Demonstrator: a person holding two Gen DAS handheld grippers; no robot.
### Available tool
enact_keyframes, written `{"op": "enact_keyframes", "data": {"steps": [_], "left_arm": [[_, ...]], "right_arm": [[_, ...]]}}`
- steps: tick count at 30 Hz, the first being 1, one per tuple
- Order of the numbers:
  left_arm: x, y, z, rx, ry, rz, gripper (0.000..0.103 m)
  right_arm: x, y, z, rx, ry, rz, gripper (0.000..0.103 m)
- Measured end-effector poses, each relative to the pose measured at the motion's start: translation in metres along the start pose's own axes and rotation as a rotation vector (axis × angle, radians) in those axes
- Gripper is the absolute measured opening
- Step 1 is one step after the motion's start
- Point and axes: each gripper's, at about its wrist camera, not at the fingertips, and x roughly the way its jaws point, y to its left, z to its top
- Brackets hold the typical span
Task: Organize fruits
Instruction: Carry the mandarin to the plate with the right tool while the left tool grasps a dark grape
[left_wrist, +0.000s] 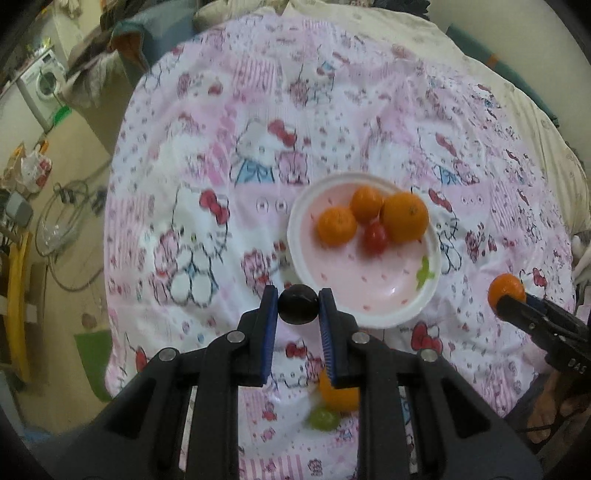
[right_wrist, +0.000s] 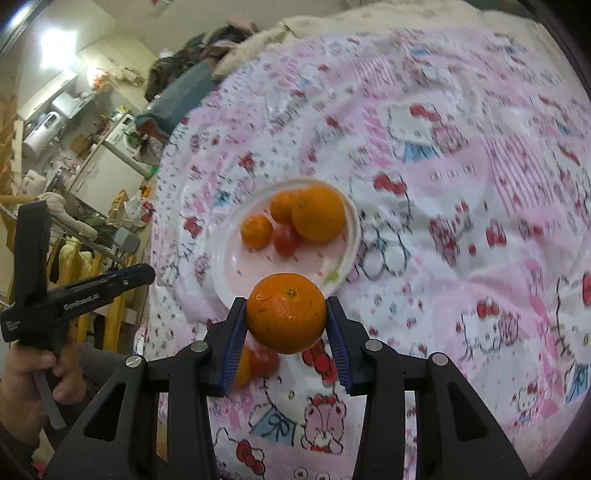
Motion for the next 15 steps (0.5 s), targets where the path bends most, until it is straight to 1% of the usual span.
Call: {"op": "enact_keyframes", "data": {"steps": [4,6,9,15], "left_arm": [[0.009,-0.002,0.011,0.014,-0.007,-0.001,0.019],[0.020,-0.006,0.014,0.023,0.011,-0.005,0.019],[0.040,-0.015,0.019,0.046,0.045,-0.008,0.019],[0.070,-0.030,0.034,0.081,0.087,-0.023,0.019]], "right_arm": [[0.005,-0.001,0.016,-0.021,-0.012,-0.005,0.044],[0.011,-0.006,0.021,-0.013,-0.009,-0.015,0.044],[0.025,-0.013,0.027,0.008,0.025,-0.022,0.044],[0.048,-0.015,0.039,-0.023,0.059,-0.041,0.044]]}}
